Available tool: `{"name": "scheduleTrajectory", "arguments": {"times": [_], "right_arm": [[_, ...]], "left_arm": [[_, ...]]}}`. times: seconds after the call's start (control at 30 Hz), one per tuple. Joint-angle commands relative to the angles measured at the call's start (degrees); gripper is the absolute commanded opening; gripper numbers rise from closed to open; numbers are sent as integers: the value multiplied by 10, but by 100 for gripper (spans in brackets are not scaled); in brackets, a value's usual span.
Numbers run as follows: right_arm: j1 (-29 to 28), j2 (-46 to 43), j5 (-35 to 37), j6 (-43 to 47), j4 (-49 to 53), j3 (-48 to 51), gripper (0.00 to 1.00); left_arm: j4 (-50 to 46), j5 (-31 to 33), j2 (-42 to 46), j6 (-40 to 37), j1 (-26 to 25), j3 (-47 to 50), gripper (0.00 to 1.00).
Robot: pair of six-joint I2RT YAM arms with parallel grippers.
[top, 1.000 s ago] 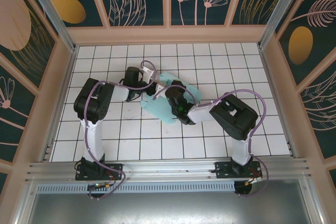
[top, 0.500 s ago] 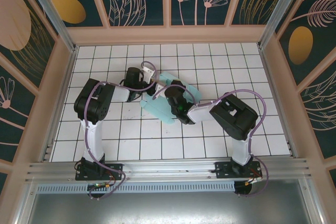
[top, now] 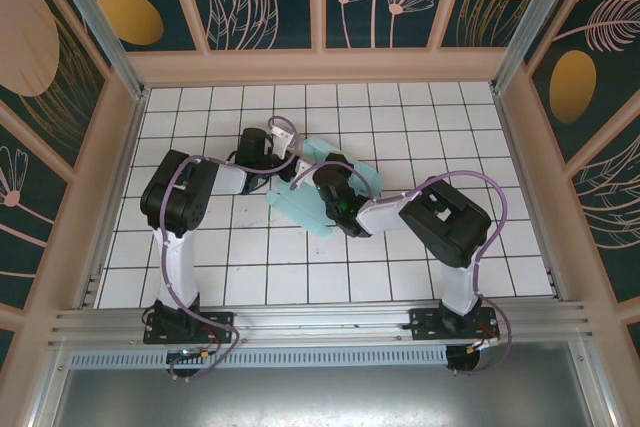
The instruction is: Fold the paper box
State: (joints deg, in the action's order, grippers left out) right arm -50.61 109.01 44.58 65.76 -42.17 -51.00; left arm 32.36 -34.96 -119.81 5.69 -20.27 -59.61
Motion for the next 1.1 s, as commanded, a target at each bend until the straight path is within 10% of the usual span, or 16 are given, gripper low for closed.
{"name": "scheduleTrajectory", "arguments": {"times": [0.0,0.2,0.33,0.57,1.07], "right_arm": [[-9,3,-31,-23,35,-7,0],[-10,-2,-26,-36,36,-12,4],[-11,-28,-50,-102,100,-32,38],[-9,-99,-130,-226,200,-39,66],[112,-304,-458,-624,218,-6,69]], "left_arm": [[31,-31,31,6,-7,-2,10],[49,-31,40,-13,-11,15,7],[51,-13,38,-17,-11,20,2],[43,14,36,-13,-11,17,6],[58,54,48,-4,-10,33,5]]}}
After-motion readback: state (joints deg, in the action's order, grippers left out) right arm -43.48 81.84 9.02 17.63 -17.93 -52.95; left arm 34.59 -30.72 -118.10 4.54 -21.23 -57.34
